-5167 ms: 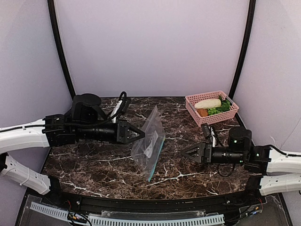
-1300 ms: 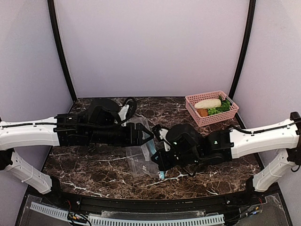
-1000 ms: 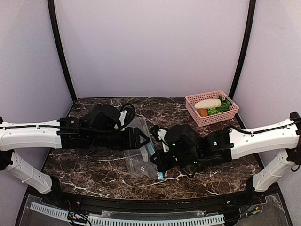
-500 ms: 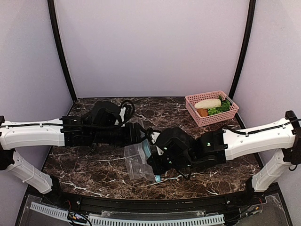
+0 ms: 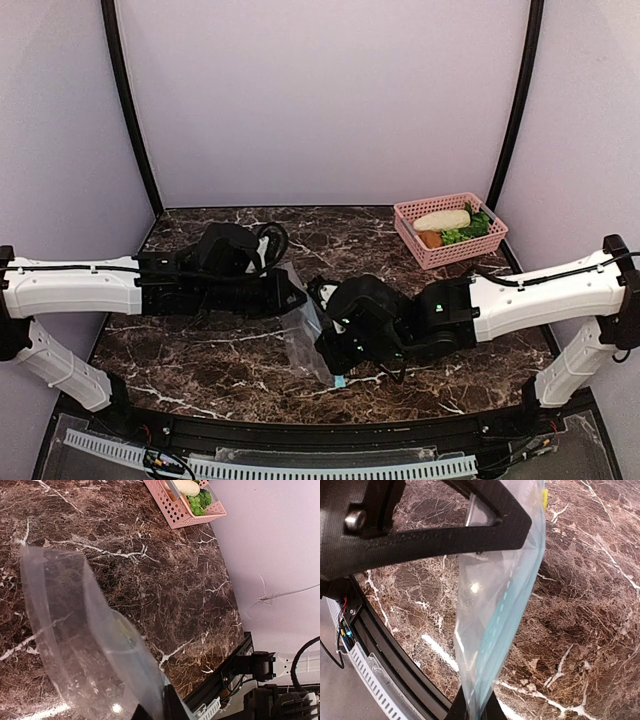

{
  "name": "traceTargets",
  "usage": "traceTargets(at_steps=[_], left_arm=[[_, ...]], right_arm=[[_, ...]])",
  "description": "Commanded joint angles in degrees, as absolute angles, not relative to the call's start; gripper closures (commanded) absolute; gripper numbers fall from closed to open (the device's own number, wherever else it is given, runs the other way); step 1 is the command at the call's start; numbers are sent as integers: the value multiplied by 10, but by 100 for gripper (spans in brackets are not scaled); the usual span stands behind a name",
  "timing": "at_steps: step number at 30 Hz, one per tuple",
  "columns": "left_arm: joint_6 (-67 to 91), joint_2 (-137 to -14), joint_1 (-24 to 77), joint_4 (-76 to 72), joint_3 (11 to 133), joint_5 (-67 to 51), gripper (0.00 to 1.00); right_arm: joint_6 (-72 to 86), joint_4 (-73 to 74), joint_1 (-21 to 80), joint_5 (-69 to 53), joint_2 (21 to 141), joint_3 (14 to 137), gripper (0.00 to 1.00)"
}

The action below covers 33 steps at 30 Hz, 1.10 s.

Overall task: Place the food in the zip-top bag and seal the zipper
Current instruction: Pass from the right arm to the left, then pass from the left arm to the right

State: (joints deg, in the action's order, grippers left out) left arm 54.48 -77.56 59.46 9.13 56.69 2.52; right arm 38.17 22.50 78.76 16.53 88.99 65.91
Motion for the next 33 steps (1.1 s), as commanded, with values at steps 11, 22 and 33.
traceTargets(at_steps=[11, 22, 33], left_arm=[[427, -654, 564, -20, 488, -90, 99], [407, -570, 564, -126, 440, -213, 99], [446, -569, 564, -206, 413, -293, 99]], right_arm=[[411, 175, 783, 113, 750, 598, 41], [431, -43, 727, -53, 686, 488, 48], [429, -74, 725, -70, 686, 496, 56]])
